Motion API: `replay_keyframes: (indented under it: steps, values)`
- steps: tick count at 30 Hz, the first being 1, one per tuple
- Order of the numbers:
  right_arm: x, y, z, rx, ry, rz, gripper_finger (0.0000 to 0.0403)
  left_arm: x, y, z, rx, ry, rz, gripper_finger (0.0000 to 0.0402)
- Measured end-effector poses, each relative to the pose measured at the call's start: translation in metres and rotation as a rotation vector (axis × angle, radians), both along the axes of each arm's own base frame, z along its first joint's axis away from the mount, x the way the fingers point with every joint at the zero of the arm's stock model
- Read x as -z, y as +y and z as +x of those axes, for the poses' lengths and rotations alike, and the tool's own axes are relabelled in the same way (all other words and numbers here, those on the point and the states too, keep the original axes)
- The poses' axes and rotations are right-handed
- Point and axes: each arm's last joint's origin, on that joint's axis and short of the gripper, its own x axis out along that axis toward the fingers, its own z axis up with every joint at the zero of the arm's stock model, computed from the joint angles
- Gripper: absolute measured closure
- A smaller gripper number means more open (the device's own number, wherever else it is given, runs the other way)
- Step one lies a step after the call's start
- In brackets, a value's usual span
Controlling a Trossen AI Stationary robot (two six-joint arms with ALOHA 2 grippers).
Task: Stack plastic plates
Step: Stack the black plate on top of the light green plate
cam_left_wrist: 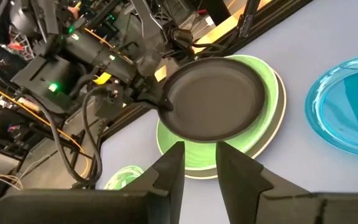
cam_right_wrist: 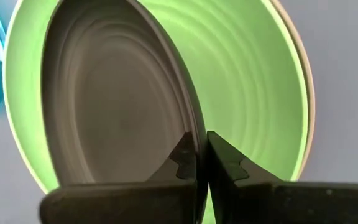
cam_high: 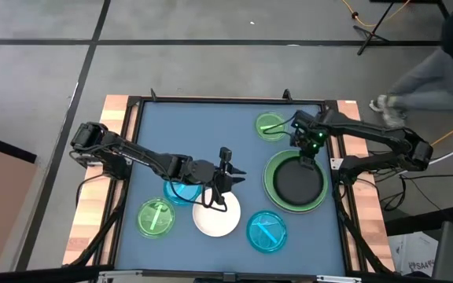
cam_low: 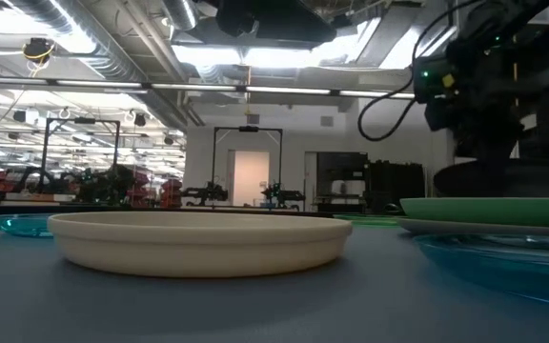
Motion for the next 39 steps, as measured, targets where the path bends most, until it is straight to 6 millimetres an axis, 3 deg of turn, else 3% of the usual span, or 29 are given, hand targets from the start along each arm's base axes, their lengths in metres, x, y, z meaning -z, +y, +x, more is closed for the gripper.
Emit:
replay_keyframes:
  steps: [39]
  values:
    - [0.0056, -0.0034, 0.0006, 0.008, 0.019, -0.098, 0.0395, 0.0024, 0.0002, -0.0008, -0.033, 0.009, -0.077, 0.0317]
